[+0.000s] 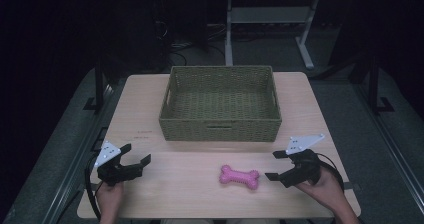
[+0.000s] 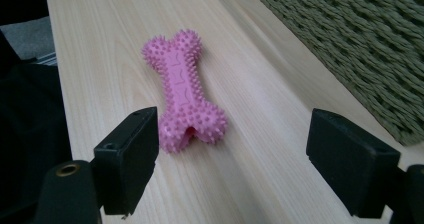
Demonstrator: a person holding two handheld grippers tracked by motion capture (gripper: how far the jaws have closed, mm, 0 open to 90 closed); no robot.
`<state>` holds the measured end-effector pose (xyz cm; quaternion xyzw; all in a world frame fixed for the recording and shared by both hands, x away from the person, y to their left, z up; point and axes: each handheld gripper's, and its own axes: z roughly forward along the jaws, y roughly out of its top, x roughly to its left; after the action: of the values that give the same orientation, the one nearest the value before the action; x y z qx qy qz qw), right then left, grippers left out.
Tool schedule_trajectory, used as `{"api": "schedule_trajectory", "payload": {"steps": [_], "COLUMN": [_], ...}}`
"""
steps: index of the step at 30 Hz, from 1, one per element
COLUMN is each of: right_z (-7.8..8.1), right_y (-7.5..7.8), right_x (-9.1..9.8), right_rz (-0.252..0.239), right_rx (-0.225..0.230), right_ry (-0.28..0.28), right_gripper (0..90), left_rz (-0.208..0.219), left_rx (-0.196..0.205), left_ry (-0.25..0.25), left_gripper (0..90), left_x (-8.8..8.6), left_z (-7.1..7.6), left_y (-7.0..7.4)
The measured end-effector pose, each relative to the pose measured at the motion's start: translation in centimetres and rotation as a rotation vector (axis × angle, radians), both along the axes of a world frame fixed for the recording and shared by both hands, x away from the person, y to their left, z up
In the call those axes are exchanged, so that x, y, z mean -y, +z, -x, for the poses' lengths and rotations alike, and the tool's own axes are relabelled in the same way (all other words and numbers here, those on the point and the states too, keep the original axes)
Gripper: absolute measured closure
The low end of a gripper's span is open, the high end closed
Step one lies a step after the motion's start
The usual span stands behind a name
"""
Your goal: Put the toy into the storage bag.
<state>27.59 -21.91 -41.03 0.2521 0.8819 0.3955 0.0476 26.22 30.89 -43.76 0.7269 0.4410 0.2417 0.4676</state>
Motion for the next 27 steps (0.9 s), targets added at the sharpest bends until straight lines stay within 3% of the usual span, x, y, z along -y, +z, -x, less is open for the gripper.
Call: {"api": "schedule_trajectory", "payload": {"steps": [10, 27], "right_z": [-0.5, -1.7], "right_y": [0.2, 0.2], "right_x": [-1.7, -5.2], "right_rz": [-0.004, 0.044], "right_rx": [-0.017, -0.041], "right_ry": [0.049, 0.137], "right_gripper": [20.4, 22.1], "left_rz": [0.001, 0.006], "left_rx": [0.006, 0.003], "left_ry": [0.005, 0.010], "left_gripper": [12.8, 12.8], "left_x": [0.0, -0.1], "left_z": [0.1, 0.0], "left_y": [0.1, 0.0]}}
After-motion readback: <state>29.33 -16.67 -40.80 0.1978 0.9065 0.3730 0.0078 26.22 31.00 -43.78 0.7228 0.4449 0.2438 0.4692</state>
